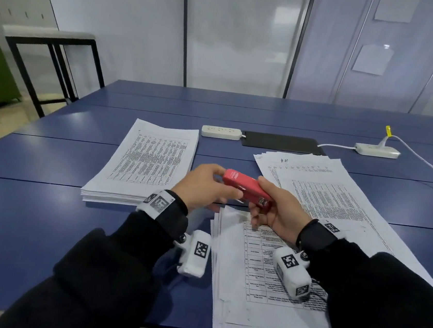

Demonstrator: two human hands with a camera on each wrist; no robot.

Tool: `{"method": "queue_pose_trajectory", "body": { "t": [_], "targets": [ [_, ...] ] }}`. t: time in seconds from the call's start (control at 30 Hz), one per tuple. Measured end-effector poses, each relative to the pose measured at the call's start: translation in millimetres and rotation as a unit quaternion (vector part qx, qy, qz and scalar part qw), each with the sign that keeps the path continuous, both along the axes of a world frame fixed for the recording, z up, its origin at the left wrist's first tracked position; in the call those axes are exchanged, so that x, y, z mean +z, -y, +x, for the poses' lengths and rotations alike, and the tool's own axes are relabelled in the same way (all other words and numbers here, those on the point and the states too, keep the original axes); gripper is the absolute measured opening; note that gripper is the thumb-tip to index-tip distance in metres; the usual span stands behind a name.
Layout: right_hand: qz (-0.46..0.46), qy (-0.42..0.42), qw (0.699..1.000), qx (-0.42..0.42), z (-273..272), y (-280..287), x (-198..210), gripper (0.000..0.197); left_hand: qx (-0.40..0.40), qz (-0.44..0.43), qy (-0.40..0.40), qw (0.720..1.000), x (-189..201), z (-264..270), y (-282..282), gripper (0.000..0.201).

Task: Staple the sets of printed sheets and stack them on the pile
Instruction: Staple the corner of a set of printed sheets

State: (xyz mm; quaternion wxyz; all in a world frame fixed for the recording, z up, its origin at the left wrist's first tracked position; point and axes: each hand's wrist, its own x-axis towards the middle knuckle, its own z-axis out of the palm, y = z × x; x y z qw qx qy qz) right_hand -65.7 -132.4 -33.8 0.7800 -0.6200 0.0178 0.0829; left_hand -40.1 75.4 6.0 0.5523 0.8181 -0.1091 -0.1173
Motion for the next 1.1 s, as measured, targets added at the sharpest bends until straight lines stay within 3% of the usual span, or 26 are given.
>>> {"method": "queue_pose_trajectory", "body": {
  "t": [0.1, 0.17, 0.53, 0.83, 0.93, 1.03, 1.1],
  "targets": [
    [0.023, 0.003, 1.0, -0.013, 1, 3, -4, 0.056, -0.013, -0.165, -0.135, 0.977, -16, -6, 8, 0.026],
    [0.035, 0.015, 0.999, -0.016, 2, 5, -7, 0.056, -0.017, -0.196, -0.146, 0.969, -22, -6, 14, 0.02],
    [-0.008, 0.098, 0.995, 0.001, 0, 8, -12, 0.05, 0.042, -0.183, -0.097, 0.977, -27, -6, 16, 0.008],
    [0.002, 0.137, 0.986, -0.091, 0, 15, -10, 0.078, 0.112, -0.257, 0.019, 0.96, -20, -14, 5, 0.009],
    [-0.012, 0.123, 0.987, -0.099, -2, 17, -10, 0.069, 0.133, -0.256, 0.076, 0.954, -18, -24, 0, 0.015],
    [-0.036, 0.114, 0.988, -0.099, -2, 20, -10, 0.04, 0.121, -0.244, 0.089, 0.958, -11, -39, -24, 0.015],
    [-0.045, 0.113, 0.988, -0.099, -2, 23, -8, 0.037, 0.118, -0.226, 0.097, 0.962, -3, -53, -52, 0.014]
  ]
}}
